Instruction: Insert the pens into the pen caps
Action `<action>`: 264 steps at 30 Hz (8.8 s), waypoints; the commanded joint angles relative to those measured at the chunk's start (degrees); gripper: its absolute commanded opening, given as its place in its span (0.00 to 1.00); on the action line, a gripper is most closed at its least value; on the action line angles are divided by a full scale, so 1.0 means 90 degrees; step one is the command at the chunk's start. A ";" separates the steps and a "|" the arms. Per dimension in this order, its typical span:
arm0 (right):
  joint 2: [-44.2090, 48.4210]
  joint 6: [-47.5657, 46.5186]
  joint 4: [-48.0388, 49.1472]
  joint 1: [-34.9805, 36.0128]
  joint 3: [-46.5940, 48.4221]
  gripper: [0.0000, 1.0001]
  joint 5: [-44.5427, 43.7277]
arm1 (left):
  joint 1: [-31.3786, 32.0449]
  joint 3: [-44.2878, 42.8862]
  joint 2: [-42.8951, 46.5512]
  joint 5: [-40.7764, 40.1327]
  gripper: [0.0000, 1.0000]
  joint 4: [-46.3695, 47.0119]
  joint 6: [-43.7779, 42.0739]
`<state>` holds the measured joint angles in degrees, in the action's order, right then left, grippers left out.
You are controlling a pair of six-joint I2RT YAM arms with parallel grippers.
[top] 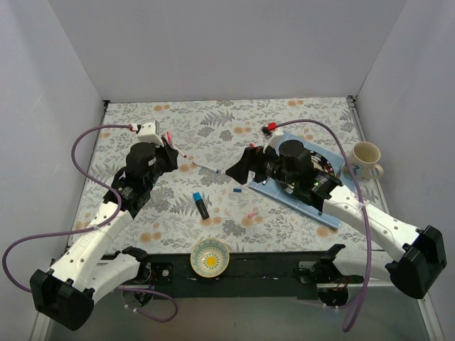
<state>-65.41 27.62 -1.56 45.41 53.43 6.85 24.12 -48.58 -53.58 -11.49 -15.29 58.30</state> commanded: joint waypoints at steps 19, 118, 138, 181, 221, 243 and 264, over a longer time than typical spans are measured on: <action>-0.1736 0.7068 -0.4534 -0.1217 -0.0096 0.39 0.0039 | 0.0015 0.0007 0.0231 -0.0033 0.00 0.0029 -0.0043; -0.0633 0.0721 0.1815 -0.0748 0.0831 0.01 0.1895 | 0.0660 0.0378 -0.0658 0.5583 0.00 0.1191 -0.0248; -0.0750 0.0730 0.1853 -0.0739 0.0646 0.01 0.1973 | 0.0660 0.0407 -0.0541 0.5505 0.00 0.1211 -0.0258; -0.1024 0.0926 0.1863 -0.0739 0.0919 0.01 0.2051 | 0.0660 0.0446 -0.0404 0.5563 0.00 0.1279 -0.0257; -0.0388 0.0945 0.2195 -0.0573 0.0391 0.82 0.1807 | 0.0660 0.0651 0.0035 0.5241 0.00 0.1513 -0.0345; -0.1151 0.1443 0.3347 -0.0329 0.0061 0.01 0.2344 | 0.0660 0.0661 -0.0023 0.5114 0.00 0.1659 -0.0258; -0.1365 0.1619 0.3640 0.0716 -0.1600 0.01 0.1846 | 0.0015 0.0007 -0.0697 0.4011 0.00 0.2665 0.0270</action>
<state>-75.55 40.51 37.58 45.54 43.99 11.68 27.88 -41.69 -59.51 35.90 -6.13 58.00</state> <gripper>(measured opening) 0.069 0.120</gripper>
